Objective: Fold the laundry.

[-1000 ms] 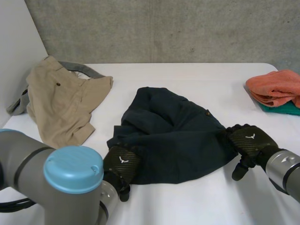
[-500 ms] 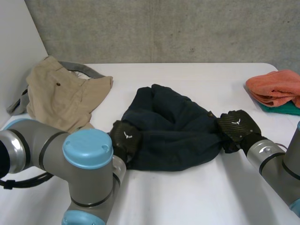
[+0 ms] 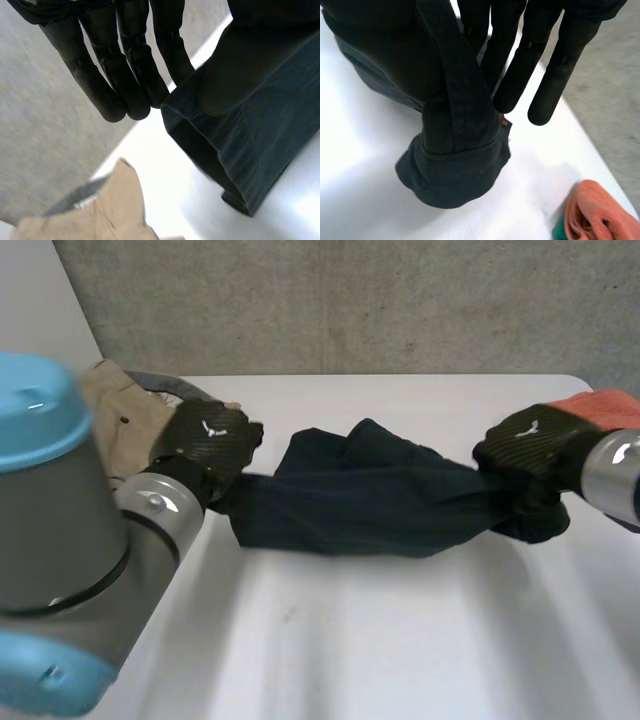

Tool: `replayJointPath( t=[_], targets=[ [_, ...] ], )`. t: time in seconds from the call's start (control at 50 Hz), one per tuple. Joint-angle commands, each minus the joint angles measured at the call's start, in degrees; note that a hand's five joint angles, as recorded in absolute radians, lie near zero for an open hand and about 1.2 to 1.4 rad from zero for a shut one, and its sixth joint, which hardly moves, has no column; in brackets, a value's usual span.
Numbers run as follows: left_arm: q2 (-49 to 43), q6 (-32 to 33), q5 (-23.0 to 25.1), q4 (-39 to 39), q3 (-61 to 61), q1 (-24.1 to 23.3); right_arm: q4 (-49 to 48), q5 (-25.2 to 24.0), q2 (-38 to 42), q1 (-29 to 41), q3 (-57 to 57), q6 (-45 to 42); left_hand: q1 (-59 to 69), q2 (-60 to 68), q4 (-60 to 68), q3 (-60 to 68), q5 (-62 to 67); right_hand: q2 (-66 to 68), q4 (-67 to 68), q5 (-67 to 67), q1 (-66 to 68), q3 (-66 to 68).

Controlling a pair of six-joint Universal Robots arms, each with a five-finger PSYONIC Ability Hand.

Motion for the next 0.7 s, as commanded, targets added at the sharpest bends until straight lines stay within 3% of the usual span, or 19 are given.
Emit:
replayJointPath(
  t=[0.02, 0.12, 0.18, 0.2, 0.28, 0.38, 0.54, 0.7],
  targets=[
    [-15.03, -0.28, -3.08, -1.07, 11.99, 3.41, -1.63, 4.56, 12.77, 3.74, -9.71, -6.9, 14.45, 10.83, 11.66, 12.49, 14.64, 13.09, 11.65, 13.24, 17.23, 11.99],
    [-16.01, -0.37, 0.32, 4.96, 28.14, 6.04, -16.52, 9.92, 17.44, 6.11, -24.37, -3.23, 14.45, 10.83, 11.66, 12.49, 14.64, 13.09, 11.65, 13.24, 17.23, 11.99],
    [-13.91, -0.54, 2.09, 12.42, 34.92, 7.27, -26.65, 9.85, 16.92, 6.38, -27.66, 1.96, 14.45, 10.83, 11.66, 12.49, 14.64, 13.09, 11.65, 13.24, 17.23, 11.99],
    [-13.37, -0.8, 1.92, 15.24, 35.91, 7.54, -34.69, 9.24, 15.96, 6.47, -27.84, 6.24, 14.45, 10.83, 11.66, 12.49, 14.64, 13.09, 11.65, 13.24, 17.23, 11.99],
    [-11.17, -0.98, -0.54, 24.22, 36.8, 8.68, -49.52, 7.74, 12.44, 6.82, -26.26, 14.8, 14.45, 10.83, 11.66, 12.49, 14.64, 13.09, 11.65, 13.24, 17.23, 11.99],
    [-9.77, -0.11, 0.25, 23.45, 33.82, 9.39, -50.24, 5.28, 10.42, 6.47, -23.89, 17.53, 14.45, 10.83, 11.66, 12.49, 14.64, 13.09, 11.65, 13.24, 17.23, 11.99],
    [-4.59, -3.61, -0.1, 21.07, 13.62, 11.41, -43.4, -2.72, 10.41, 6.12, -14.93, 16.75, 14.45, 10.83, 11.66, 12.49, 14.64, 13.09, 11.65, 13.24, 17.23, 11.99],
    [-4.4, -6.26, 0.16, 25.46, -9.15, 10.53, -39.69, -9.84, 14.27, 4.01, 2.73, 7.44, 14.45, 10.83, 11.66, 12.49, 14.64, 13.09, 11.65, 13.24, 17.23, 11.99]
  ],
)
